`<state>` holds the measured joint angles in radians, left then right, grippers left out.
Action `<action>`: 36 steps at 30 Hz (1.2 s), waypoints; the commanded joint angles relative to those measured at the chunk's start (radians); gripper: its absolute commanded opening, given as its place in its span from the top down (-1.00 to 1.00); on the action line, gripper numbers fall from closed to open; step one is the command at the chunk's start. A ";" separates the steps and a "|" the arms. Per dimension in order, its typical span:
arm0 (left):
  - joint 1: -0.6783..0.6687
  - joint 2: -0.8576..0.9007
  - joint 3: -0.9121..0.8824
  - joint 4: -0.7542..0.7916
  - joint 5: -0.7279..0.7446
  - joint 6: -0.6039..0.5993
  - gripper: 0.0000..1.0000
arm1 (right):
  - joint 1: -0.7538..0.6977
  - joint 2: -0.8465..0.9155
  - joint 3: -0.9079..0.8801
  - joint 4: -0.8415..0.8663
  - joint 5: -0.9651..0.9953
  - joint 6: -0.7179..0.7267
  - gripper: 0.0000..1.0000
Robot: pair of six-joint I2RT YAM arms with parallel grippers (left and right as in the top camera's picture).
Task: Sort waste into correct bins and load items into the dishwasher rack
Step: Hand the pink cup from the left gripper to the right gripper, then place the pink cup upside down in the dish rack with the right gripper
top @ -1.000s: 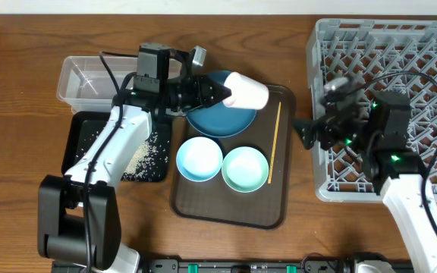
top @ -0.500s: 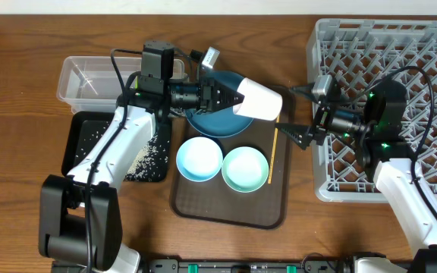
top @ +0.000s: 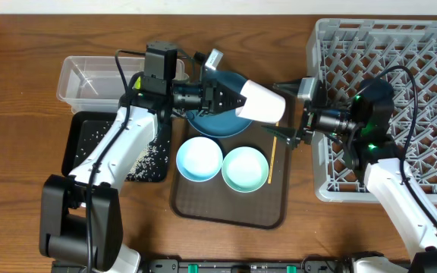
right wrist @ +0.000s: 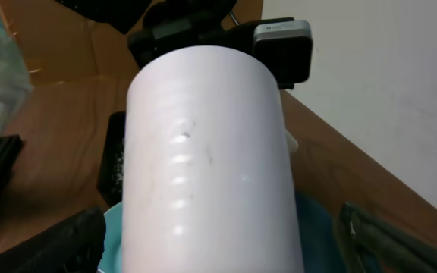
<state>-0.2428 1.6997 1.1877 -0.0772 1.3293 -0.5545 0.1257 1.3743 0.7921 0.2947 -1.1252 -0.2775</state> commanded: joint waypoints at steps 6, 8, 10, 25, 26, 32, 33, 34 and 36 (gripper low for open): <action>-0.001 0.001 0.014 0.005 0.021 -0.013 0.87 | 0.012 0.005 0.018 0.005 0.003 -0.007 -0.54; -0.001 0.001 0.014 0.005 0.021 -0.013 0.87 | 0.012 0.005 0.018 0.007 0.003 -0.007 -0.49; -0.001 0.001 0.014 0.005 0.021 -0.013 0.87 | 0.012 0.005 0.018 0.008 0.003 -0.007 -0.35; -0.001 0.001 0.012 -0.113 -0.254 0.116 -0.04 | 0.012 0.005 0.018 -0.124 0.145 0.138 0.32; -0.001 0.000 0.012 -0.160 -0.324 0.143 -0.05 | 0.012 0.005 0.018 -0.149 0.185 0.156 0.35; 0.002 -0.024 0.012 -0.414 -0.681 0.275 -0.12 | 0.011 -0.005 0.018 -0.305 0.473 0.177 0.72; 0.002 -0.036 0.012 -0.445 -0.730 0.291 -0.13 | 0.011 -0.014 0.019 -0.326 0.513 0.177 0.82; 0.002 -0.054 0.012 -0.478 -0.784 0.301 -0.13 | 0.010 -0.025 0.021 -0.344 0.549 0.179 0.89; 0.002 -0.097 0.012 -0.537 -0.894 0.312 -0.13 | 0.003 -0.056 0.032 -0.383 0.625 0.224 0.99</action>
<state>-0.2440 1.6852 1.1896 -0.5739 0.6861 -0.3195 0.1253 1.3682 0.7937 -0.0700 -0.6758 -0.1127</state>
